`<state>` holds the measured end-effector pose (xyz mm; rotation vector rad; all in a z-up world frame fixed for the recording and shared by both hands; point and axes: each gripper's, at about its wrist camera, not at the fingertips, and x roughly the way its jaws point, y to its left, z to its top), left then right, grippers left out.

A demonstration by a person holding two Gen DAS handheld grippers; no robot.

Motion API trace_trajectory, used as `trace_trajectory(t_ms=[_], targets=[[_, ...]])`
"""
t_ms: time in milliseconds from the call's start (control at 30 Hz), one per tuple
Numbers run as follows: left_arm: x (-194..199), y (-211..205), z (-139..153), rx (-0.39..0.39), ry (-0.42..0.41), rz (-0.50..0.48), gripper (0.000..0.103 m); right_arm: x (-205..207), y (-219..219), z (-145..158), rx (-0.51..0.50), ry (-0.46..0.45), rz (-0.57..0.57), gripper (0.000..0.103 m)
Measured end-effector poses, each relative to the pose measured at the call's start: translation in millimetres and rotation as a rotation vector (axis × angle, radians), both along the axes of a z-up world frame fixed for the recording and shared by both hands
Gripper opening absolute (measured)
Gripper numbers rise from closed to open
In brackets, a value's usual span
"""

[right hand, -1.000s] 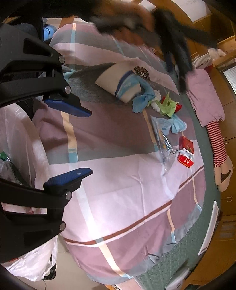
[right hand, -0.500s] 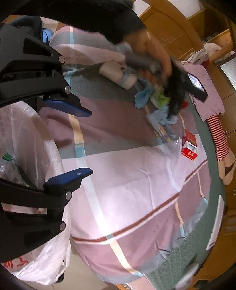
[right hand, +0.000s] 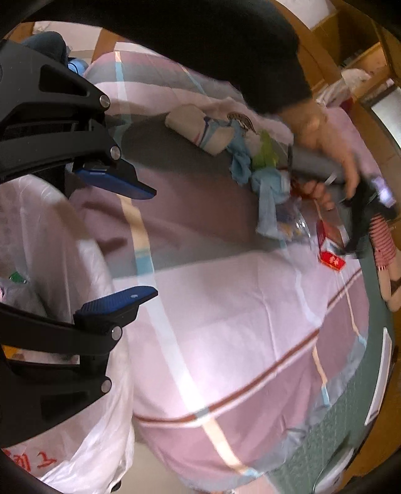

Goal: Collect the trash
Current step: 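Grasp the red cigarette box on the bed with the left gripper, then grasp the white-blue paper cup with the right gripper while the left holds the red box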

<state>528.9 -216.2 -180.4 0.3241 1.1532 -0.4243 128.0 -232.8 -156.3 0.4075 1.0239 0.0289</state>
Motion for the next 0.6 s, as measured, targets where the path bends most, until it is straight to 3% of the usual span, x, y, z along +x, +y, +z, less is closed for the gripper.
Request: trace_trajectory(t_ms=[33,67,100,200,300,367,467,500,600], targets=[[1.8,0.8,-9.7,-0.018,0.010,0.007,0.100,-0.5,-1.8,1.2,-0.004,-0.006,-0.002,0.058],[1.0,13.5,-9.1,-0.146,0.039,0.040,0.093,-0.9,-2.8,3.0,-0.012,-0.017,-0.003,0.058],[0.3,22.9,-7.6,-0.217,0.074,0.063,0.076,0.2,-2.5,4.8,-0.030,-0.034,-0.001,0.058],[-20.9,55.4,18.4,-0.353,0.084,0.043,0.074,4.5,1.8,2.1,-0.026,-0.050,0.023,0.058],[-57.5,99.8,60.3,-0.390,0.011,0.052,0.074,7.8,3.2,-3.7,-0.003,-0.044,0.029,0.058],[-84.4,130.8,86.0,-0.384,-0.044,0.053,0.074,12.6,1.7,-1.7,-0.004,-0.053,0.015,0.058],[-140.7,194.1,117.8,-0.246,-0.145,0.104,0.074,22.9,10.4,10.6,-0.022,-0.096,0.038,0.058],[-166.5,224.0,124.9,-0.198,-0.170,0.153,0.074,25.5,15.6,12.7,-0.026,-0.104,0.053,0.058],[-207.3,286.1,126.8,-0.157,-0.219,0.295,0.074,47.6,48.7,16.7,0.023,-0.110,0.138,0.058]])
